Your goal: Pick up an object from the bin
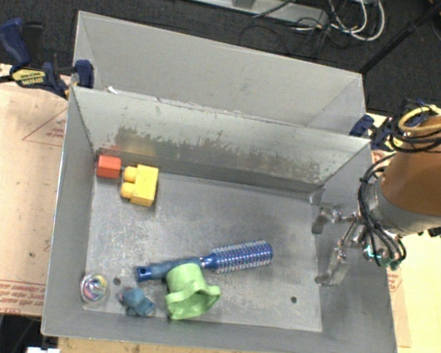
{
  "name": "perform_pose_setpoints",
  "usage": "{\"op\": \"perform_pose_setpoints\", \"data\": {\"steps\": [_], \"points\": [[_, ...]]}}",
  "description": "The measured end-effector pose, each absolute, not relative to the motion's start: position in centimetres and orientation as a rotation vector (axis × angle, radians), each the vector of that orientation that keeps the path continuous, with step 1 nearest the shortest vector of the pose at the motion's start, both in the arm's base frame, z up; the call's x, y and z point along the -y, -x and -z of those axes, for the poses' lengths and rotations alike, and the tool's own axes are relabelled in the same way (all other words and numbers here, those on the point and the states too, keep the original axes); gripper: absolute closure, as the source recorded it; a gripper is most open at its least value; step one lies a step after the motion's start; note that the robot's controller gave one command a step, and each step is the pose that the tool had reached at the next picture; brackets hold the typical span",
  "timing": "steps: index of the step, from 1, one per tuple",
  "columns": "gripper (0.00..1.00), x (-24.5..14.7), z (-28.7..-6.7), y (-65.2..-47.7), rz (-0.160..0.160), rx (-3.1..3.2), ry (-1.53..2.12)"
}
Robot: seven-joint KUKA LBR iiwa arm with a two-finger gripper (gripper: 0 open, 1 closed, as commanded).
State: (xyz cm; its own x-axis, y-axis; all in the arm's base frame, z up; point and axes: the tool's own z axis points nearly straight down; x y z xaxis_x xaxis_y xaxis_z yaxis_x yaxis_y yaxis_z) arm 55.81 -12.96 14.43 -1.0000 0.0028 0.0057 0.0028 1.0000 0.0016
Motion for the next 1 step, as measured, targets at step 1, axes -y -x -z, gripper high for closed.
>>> {"op": "perform_pose_setpoints", "data": {"steps": [1], "points": [[0.00, 4.92, -6.74, -55.87, 0.008, 3.128, -0.240]]}}
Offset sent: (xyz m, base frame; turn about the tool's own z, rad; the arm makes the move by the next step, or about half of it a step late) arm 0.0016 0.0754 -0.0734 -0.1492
